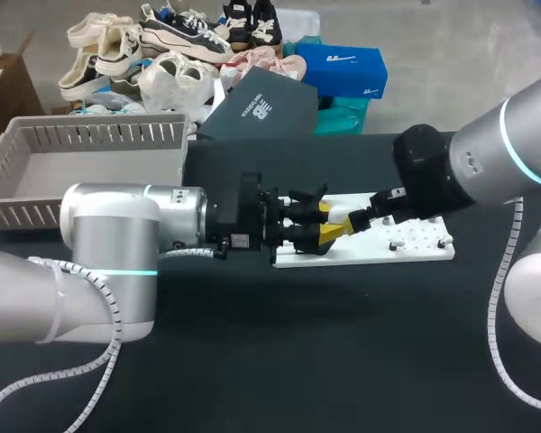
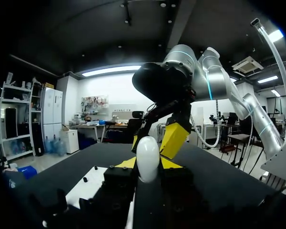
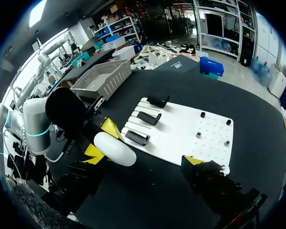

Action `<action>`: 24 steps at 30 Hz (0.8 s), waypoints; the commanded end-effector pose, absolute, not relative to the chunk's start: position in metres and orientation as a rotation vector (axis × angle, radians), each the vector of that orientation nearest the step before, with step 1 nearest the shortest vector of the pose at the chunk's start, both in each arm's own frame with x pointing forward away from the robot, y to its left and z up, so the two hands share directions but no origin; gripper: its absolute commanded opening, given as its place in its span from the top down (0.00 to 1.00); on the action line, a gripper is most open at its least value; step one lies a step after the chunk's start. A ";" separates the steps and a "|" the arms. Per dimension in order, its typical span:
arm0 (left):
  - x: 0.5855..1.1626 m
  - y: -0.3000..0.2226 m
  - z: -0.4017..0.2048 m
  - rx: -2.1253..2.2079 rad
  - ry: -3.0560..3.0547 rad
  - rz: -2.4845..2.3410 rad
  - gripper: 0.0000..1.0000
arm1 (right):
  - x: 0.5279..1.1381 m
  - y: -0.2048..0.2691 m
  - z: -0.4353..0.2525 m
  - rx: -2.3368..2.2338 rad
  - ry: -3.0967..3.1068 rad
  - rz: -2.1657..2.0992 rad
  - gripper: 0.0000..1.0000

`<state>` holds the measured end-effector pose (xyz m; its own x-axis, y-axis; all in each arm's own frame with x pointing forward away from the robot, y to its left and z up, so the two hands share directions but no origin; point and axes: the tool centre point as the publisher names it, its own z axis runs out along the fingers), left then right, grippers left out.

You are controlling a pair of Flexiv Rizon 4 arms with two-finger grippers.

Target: Pick up each earbud case from the left stands, insert the matching earbuds, close the lid, and place the case in the box.

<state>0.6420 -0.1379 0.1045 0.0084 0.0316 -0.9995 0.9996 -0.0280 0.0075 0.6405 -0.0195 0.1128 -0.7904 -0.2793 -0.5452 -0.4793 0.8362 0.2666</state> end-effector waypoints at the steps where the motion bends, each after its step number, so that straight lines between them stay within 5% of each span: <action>1: 0.638 -0.139 0.104 1.255 1.213 -1.205 1.00 | 0.644 -0.019 0.115 -0.543 2.514 0.528 0.00; 24: 0.638 -0.139 0.104 1.255 1.213 -1.205 1.00 | 0.649 -0.025 0.145 -0.539 2.424 0.520 0.00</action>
<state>0.6400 -0.1385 0.1043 0.0084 0.0317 -0.9995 0.9995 -0.0306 0.0074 0.6568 -0.0166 0.1388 -0.7599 -0.2588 -0.5962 -0.4932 0.8271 0.2696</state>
